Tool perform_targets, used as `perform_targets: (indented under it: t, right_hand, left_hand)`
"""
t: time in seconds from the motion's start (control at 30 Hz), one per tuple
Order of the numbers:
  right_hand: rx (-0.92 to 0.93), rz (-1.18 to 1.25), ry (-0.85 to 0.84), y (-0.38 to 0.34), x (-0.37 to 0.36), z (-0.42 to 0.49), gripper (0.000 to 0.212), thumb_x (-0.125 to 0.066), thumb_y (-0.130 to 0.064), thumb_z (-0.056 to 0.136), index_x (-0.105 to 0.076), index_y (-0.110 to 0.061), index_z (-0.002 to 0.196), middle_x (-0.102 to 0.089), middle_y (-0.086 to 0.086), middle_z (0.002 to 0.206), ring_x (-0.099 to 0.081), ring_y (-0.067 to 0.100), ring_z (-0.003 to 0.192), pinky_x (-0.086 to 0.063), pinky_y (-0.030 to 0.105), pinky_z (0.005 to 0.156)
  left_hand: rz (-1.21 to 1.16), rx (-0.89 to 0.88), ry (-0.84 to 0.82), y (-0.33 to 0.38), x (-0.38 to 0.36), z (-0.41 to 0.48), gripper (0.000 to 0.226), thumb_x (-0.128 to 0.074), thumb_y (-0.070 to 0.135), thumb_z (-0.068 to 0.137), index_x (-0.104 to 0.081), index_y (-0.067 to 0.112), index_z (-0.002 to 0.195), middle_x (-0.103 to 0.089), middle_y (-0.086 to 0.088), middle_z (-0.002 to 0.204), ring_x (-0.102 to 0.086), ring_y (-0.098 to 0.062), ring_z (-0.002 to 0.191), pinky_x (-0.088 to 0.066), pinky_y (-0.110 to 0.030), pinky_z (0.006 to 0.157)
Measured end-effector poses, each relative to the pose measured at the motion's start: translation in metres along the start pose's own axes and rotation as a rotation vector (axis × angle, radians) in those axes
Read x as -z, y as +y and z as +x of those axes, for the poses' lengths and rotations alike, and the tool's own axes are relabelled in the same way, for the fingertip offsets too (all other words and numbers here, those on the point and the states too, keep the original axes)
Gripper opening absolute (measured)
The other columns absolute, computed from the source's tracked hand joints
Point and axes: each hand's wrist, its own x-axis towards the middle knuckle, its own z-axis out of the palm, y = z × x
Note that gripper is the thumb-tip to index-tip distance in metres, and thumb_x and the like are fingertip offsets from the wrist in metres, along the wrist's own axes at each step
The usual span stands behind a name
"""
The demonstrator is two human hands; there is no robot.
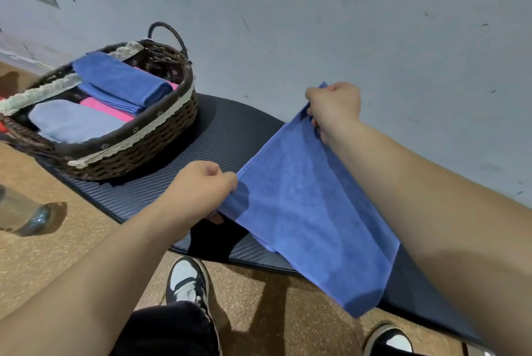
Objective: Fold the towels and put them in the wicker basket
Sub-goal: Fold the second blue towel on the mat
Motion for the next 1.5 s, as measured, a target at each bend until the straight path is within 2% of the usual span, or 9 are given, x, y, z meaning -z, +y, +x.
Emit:
perform_targets:
  t: [0.37,0.57,0.7,0.8,0.87,0.97,1.1,1.23,1.5]
  right_hand:
    - [0.314,-0.569,-0.253,0.039,0.021,-0.040,0.022,-0.053,-0.036,0.096,-0.067,-0.024,0.110,-0.067,-0.011,0.101,-0.066,0.018,0.095,-0.056,0.040,0.086]
    - [0.114,-1.228,-0.531,0.085,0.091,-0.084,0.072,-0.025,-0.066,0.102,-0.011,-0.033,0.164,-0.001,0.004,0.174,-0.006,0.035,0.158,-0.020,0.058,0.123]
    - [0.060,-1.324,-0.521,0.097,0.122,-0.104,0.079,-0.013,-0.073,0.099,0.010,-0.035,0.164,0.012,0.001,0.174,-0.003,0.038,0.159,-0.029,0.057,0.120]
    - [0.056,-1.484,-0.511,0.084,0.137,-0.114,0.085,-0.008,-0.080,0.094,-0.017,-0.029,0.163,-0.025,0.009,0.166,-0.044,0.038,0.140,-0.044,0.048,0.092]
    - [0.108,-1.542,-0.496,0.071,0.148,-0.117,0.084,-0.005,-0.079,0.095,-0.058,-0.025,0.132,-0.062,0.004,0.131,-0.063,0.029,0.111,-0.043,0.041,0.077]
    - [0.176,-1.463,-0.428,0.053,0.155,-0.104,0.075,-0.011,-0.071,0.101,-0.064,-0.022,0.080,-0.067,-0.003,0.087,-0.065,0.023,0.083,-0.045,0.036,0.073]
    - [0.373,-1.283,-0.338,0.062,0.146,-0.049,0.035,-0.039,-0.042,0.106,-0.059,-0.027,0.131,-0.062,0.001,0.131,-0.062,0.027,0.115,-0.050,0.039,0.085]
    - [0.358,-1.140,-0.552,0.066,0.132,0.000,0.056,-0.047,-0.021,0.104,-0.036,-0.028,0.158,-0.038,-0.006,0.163,-0.039,0.020,0.147,-0.038,0.039,0.116]
    - [0.270,-0.949,-0.613,0.073,0.133,0.036,0.030,-0.071,-0.027,0.093,-0.067,-0.024,0.122,-0.061,-0.007,0.121,-0.061,0.020,0.114,-0.047,0.030,0.095]
  left_hand:
    - [0.451,-0.101,0.106,-0.013,0.005,0.006,0.028,-0.082,0.043,0.077,-0.068,0.020,0.082,-0.070,0.003,0.080,-0.066,-0.017,0.079,-0.059,-0.038,0.073]
    - [0.487,-0.104,0.048,-0.011,-0.002,0.003,0.030,-0.087,0.033,0.073,-0.067,0.017,0.086,-0.071,0.000,0.082,-0.067,-0.019,0.081,-0.056,-0.039,0.069]
    - [0.497,-0.128,0.026,-0.008,-0.011,0.004,0.023,-0.083,0.031,0.080,-0.071,0.012,0.082,-0.072,-0.006,0.078,-0.067,-0.025,0.079,-0.055,-0.039,0.068]
    - [0.435,-0.188,0.028,-0.003,-0.021,0.004,0.021,-0.081,0.033,0.084,-0.066,0.019,0.081,-0.068,0.002,0.079,-0.064,-0.022,0.078,-0.051,-0.034,0.068]
    - [0.351,-0.215,0.034,0.001,-0.029,0.003,0.019,-0.079,0.032,0.085,-0.065,0.020,0.083,-0.068,0.002,0.080,-0.063,-0.021,0.077,-0.048,-0.032,0.063]
    - [0.264,-0.237,0.048,0.008,-0.037,0.005,0.015,-0.077,0.028,0.087,-0.065,0.019,0.084,-0.069,0.000,0.080,-0.063,-0.019,0.075,-0.044,-0.029,0.060]
    - [0.290,-0.263,0.043,0.012,-0.044,0.010,0.012,-0.077,0.023,0.085,-0.066,0.021,0.082,-0.070,0.001,0.076,-0.066,-0.019,0.073,-0.049,-0.030,0.060]
    - [0.315,-0.279,0.048,0.017,-0.046,0.014,0.012,-0.076,0.023,0.084,-0.065,0.023,0.080,-0.070,0.003,0.073,-0.066,-0.016,0.070,-0.052,-0.031,0.061]
    - [0.347,-0.285,0.079,0.020,-0.046,0.015,0.014,-0.077,0.022,0.085,-0.064,0.025,0.079,-0.069,0.005,0.073,-0.065,-0.013,0.071,-0.053,-0.033,0.064]
